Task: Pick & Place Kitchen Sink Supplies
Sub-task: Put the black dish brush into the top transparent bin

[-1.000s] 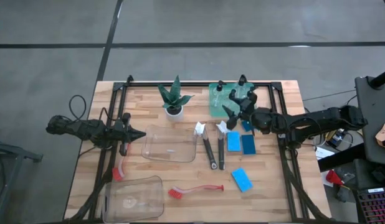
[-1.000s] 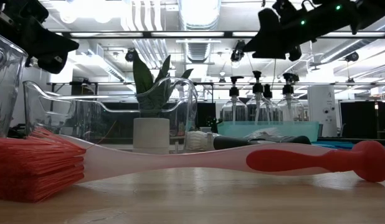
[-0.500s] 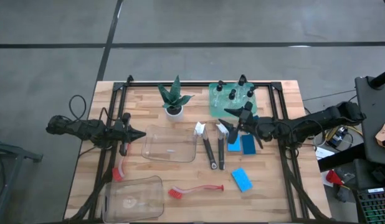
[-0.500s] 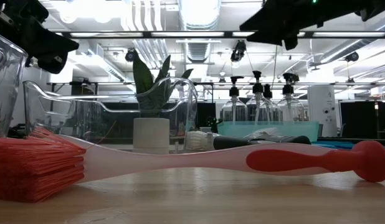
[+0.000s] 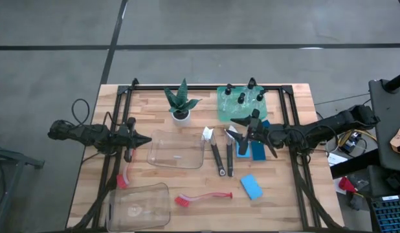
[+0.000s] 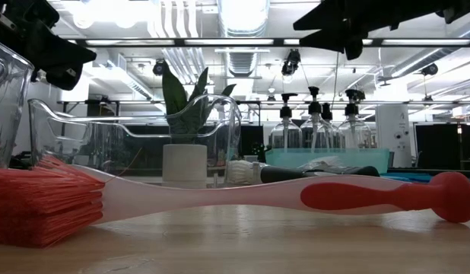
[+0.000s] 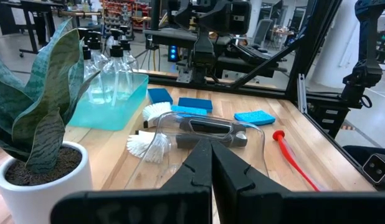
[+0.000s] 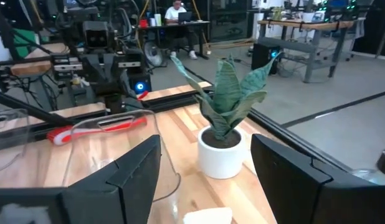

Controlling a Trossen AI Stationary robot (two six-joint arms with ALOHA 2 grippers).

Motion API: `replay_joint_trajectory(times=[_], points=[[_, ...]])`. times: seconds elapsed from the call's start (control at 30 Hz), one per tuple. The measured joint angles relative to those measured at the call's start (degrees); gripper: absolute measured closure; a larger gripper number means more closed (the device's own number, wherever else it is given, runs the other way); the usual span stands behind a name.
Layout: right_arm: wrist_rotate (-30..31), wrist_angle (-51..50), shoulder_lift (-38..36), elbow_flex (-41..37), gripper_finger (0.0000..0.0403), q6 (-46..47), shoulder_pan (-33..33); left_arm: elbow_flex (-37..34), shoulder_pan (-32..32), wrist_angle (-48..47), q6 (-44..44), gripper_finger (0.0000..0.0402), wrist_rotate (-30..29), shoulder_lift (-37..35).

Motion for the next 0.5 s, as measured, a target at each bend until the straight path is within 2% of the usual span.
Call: replay_joint_trajectory(times=[0.33, 0.5], points=[[-9.0, 0.0, 0.0, 0.0, 0.0159, 2.4, 1.2, 0.0, 0.0, 0.0, 0.0, 0.0401, 0.0, 0.0], [-9.6, 0.0, 0.0, 0.0, 0.0164, 2.9, 2.9, 0.0, 0.0, 0.0, 0.0, 0.0401, 0.0, 0.0]])
